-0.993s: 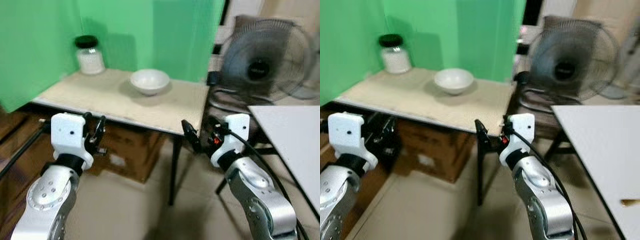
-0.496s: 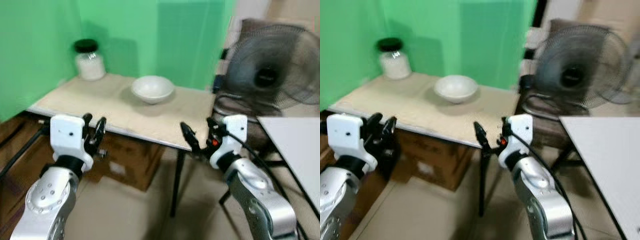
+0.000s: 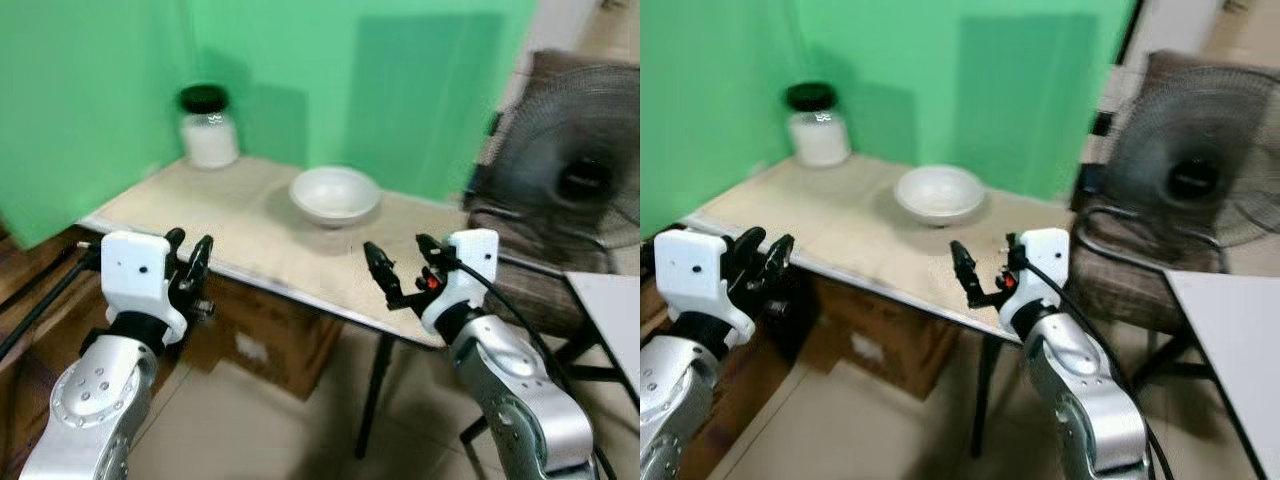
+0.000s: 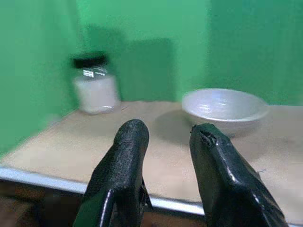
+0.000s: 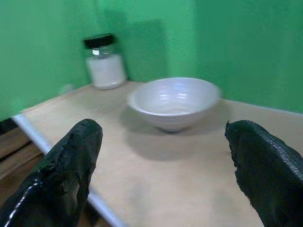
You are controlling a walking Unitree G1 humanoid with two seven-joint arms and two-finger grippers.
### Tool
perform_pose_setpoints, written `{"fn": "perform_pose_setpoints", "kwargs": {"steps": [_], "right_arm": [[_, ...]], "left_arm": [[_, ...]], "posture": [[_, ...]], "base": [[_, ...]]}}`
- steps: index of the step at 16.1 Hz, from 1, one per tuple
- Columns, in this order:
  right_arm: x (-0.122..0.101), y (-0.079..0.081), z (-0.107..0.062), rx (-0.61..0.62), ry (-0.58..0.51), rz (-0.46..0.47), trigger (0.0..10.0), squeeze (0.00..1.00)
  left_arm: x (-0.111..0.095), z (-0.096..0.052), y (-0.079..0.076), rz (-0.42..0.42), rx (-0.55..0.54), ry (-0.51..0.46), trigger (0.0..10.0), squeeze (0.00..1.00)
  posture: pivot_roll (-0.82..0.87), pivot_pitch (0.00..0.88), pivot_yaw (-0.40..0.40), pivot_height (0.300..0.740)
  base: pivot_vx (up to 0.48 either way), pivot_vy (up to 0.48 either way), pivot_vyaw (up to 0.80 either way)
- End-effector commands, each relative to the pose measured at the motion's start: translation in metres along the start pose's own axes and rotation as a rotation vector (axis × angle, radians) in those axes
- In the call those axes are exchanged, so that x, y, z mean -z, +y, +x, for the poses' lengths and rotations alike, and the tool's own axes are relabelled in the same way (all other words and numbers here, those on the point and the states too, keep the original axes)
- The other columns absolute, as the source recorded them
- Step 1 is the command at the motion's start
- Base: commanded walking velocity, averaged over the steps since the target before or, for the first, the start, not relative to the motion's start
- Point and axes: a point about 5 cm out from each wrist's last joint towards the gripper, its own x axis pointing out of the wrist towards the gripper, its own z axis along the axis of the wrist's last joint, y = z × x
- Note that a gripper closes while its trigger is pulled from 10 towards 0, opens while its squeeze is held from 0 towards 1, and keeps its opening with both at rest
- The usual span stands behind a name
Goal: Setting the table
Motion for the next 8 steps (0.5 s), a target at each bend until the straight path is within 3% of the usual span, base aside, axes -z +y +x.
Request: {"fn": "perform_pose_setpoints", "kwargs": {"steps": [1, 8], "right_arm": [[-0.0039, -0.0001, 0.0005, 0.003, -0.013, -0.001, 10.0, 0.00], [-0.0029, 0.0000, -0.0007, 0.003, -0.004, 0.006, 10.0, 0.00]], "left_arm": [[-0.0009, -0.0007, 0.0007, 0.013, 0.006, -0.002, 10.0, 0.00], [0.0012, -0.0006, -0.0028, 0.010, 0.017, 0.007, 10.0, 0.00]], "posture": [[-0.03, 0.000, 0.017, 0.740], [-0.03, 0.000, 0.012, 0.740]], "base": [[0.337, 0.000, 0.00], [0.336, 0.000, 0.00]]}}
